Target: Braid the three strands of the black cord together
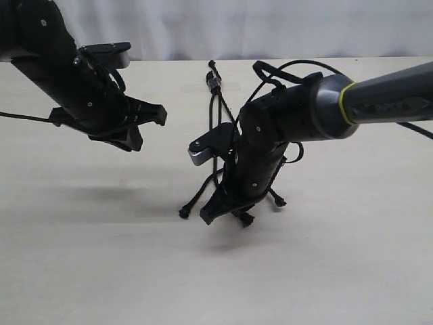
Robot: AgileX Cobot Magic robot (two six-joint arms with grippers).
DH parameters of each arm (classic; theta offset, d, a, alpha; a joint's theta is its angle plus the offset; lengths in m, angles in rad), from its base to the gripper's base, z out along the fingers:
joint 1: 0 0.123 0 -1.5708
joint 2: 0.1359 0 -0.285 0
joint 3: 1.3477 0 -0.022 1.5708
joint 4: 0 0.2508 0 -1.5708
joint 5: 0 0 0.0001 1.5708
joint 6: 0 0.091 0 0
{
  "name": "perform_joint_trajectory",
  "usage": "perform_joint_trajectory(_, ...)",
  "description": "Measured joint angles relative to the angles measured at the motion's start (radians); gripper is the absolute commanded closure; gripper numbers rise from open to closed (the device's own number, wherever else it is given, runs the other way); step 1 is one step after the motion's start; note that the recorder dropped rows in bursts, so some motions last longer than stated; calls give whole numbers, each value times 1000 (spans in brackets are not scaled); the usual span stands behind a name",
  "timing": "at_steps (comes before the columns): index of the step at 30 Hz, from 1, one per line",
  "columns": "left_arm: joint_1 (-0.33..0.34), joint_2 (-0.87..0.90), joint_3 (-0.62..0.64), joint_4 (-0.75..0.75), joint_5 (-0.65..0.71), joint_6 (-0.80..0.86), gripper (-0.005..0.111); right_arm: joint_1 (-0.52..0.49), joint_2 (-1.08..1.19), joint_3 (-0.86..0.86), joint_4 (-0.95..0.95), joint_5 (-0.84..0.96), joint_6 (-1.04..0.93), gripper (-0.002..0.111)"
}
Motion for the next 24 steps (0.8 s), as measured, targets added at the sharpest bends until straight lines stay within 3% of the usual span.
perform_joint_trajectory(11,0,0,0,0,1,12,98,0,-43,-44,-463,-65,66,104)
perform_joint_trajectory(24,0,0,3,-8,-19,72,98,-57,63,-44,-527,-148,206,104)
